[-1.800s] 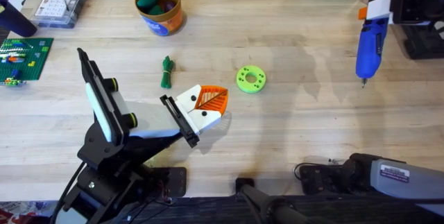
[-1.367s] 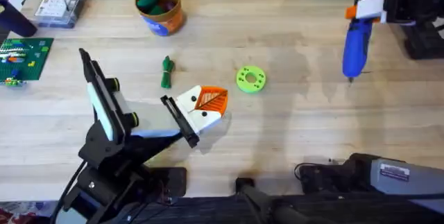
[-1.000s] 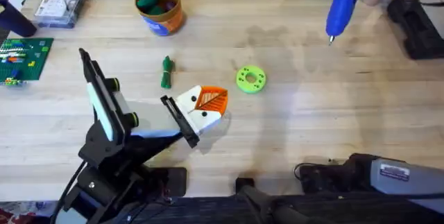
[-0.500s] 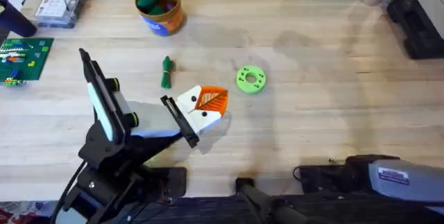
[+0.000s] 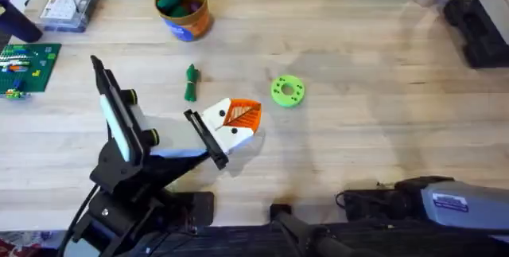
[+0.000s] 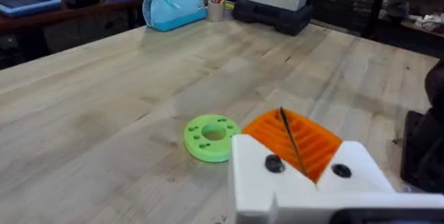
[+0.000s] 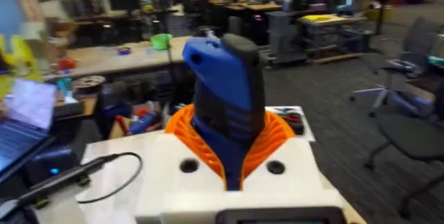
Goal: Pick up the gripper from the table and insert it into the empty holder that is missing its gripper. Then pick up a screw, insert it into the mounting hole, and use the screwdriver to tighten it. Finally, clean up the table by picking up the vegetable and placing it into the bucket.
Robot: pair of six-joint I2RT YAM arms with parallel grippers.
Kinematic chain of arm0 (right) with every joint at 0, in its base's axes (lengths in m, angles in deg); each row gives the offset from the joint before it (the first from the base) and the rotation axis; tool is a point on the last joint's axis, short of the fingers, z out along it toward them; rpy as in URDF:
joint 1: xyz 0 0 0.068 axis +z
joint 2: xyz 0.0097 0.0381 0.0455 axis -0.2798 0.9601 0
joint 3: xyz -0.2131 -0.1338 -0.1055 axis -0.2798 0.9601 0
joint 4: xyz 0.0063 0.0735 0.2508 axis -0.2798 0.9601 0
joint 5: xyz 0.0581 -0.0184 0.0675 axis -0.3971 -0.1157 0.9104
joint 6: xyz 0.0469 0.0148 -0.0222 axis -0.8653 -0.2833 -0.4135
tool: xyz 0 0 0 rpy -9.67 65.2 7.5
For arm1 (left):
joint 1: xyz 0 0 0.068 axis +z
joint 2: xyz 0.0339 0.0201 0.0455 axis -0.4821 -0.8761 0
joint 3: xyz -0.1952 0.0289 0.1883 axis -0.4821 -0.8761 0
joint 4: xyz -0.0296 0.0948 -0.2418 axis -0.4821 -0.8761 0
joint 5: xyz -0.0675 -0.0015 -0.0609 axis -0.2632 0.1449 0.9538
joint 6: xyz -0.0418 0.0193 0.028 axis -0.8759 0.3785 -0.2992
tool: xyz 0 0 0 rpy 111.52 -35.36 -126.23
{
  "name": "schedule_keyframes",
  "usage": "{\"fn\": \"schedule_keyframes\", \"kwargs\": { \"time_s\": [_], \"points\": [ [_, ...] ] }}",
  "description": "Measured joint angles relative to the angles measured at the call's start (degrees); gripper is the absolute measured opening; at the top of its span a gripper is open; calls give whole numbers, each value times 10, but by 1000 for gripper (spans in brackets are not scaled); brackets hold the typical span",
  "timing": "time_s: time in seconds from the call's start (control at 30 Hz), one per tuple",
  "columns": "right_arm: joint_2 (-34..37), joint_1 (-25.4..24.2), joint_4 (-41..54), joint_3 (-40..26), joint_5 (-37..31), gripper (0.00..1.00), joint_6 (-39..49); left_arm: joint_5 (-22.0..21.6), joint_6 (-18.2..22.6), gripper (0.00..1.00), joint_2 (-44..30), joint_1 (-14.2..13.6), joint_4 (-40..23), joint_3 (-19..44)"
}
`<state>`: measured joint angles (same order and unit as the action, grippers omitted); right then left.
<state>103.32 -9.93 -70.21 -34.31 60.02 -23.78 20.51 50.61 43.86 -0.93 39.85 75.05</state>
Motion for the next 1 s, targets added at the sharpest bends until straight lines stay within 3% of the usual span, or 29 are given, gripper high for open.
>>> {"fn": "schedule_keyframes", "kwargs": {
  "time_s": [0.53, 0.73, 1.0],
  "points": [
    [9, 166, -40, -1, 25, 60, -13, 0, 0, 17, 0, 0, 0, 0],
    [11, 175, -69, -2, 85, 58, -8, 0, 0, 17, 0, 0, -1, 0],
    [11, 198, -72, 5, 109, 60, 11, 0, 0, 17, 0, 0, -1, 0]
  ]
}}
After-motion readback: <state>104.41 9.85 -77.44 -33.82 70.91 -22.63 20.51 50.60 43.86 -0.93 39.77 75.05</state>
